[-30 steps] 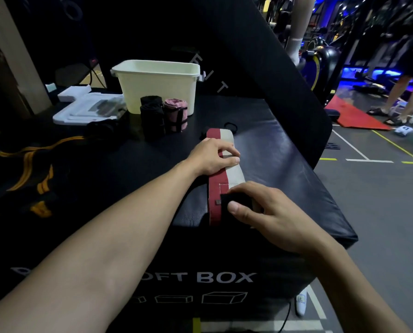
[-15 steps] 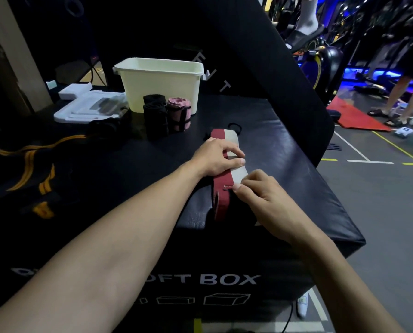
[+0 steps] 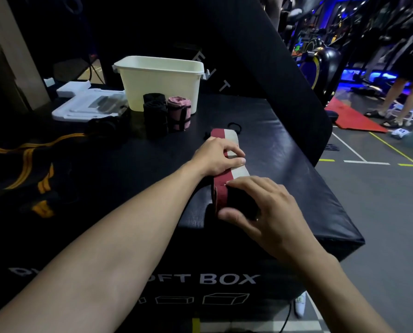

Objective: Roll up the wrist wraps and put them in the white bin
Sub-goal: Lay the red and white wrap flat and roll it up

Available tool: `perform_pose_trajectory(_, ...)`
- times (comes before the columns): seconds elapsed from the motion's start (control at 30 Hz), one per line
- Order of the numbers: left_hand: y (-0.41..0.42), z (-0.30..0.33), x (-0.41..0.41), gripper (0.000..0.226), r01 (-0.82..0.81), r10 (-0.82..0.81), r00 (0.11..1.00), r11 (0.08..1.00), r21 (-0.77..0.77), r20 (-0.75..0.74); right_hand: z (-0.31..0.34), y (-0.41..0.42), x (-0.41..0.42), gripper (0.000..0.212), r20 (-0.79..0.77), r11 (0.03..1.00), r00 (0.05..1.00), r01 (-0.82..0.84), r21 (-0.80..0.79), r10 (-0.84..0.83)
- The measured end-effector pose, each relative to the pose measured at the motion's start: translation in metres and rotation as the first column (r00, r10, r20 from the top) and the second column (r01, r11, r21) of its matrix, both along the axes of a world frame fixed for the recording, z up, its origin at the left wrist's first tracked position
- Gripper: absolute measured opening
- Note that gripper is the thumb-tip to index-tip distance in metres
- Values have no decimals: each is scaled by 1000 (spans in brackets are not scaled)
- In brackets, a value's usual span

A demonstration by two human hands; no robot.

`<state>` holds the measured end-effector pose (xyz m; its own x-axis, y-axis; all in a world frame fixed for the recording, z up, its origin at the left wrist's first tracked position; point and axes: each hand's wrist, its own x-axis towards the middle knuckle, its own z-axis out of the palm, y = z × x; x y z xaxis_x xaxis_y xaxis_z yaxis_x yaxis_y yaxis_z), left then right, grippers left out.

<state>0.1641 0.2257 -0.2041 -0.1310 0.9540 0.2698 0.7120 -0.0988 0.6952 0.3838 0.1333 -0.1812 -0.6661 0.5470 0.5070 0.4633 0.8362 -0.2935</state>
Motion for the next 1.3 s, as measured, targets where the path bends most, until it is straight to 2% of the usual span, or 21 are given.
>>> perform_pose_trajectory(0.07, 0, 0, 1, 21, -19, 19, 1000, 1000, -5, 0, -6, 0, 5, 76, 101, 1000, 995, -8, 10, 7)
perform_pose_trajectory(0.13, -1, 1, 2, 21, -37, 37, 999, 999, -3, -6, -11, 2, 6, 81, 126, 1000, 992, -17, 18, 15)
perform_pose_trajectory(0.27, -4, 2, 3, 18, -58, 59, 998, 998, 18, -26, -7, 2, 4, 69, 117, 990, 993, -34, 139, 18)
perform_pose_trajectory(0.37, -10, 7, 5, 14, -85, 90, 992, 995, 58, -88, 2, 1, 4, 63, 181, 974, 983, -67, 216, 28)
perform_pose_trajectory(0.53, -20, 13, 14, 30, -195, 210, 959, 976, 92, -190, 16, -1, 8, 59, 305, 971, 951, -112, 213, 43)
perform_pose_trajectory(0.77, -30, 19, 25, 35, -262, 264, 950, 965, 31, -166, 32, -1, 8, 50, 415, 993, 906, -111, 27, 90)
perform_pose_trajectory(1.0, -37, 22, 28, 36, -276, 273, 948, 961, 3, -165, 43, 18, 6, 46, 297, 950, 933, -116, -290, 205)
perform_pose_trajectory(1.1, -39, 22, 29, 36, -265, 259, 951, 964, -13, -170, 40, 23, 5, 52, 262, 918, 938, -115, -381, 226)
perform_pose_trajectory(1.23, -45, 23, 33, 38, -216, 204, 959, 975, -45, -199, 39, 21, 4, 34, 175, 845, 946, -147, -515, 271)
perform_pose_trajectory(1.3, -48, 23, 33, 39, -205, 189, 959, 977, -58, -210, 38, 18, 3, 30, 150, 833, 953, -146, -533, 263)
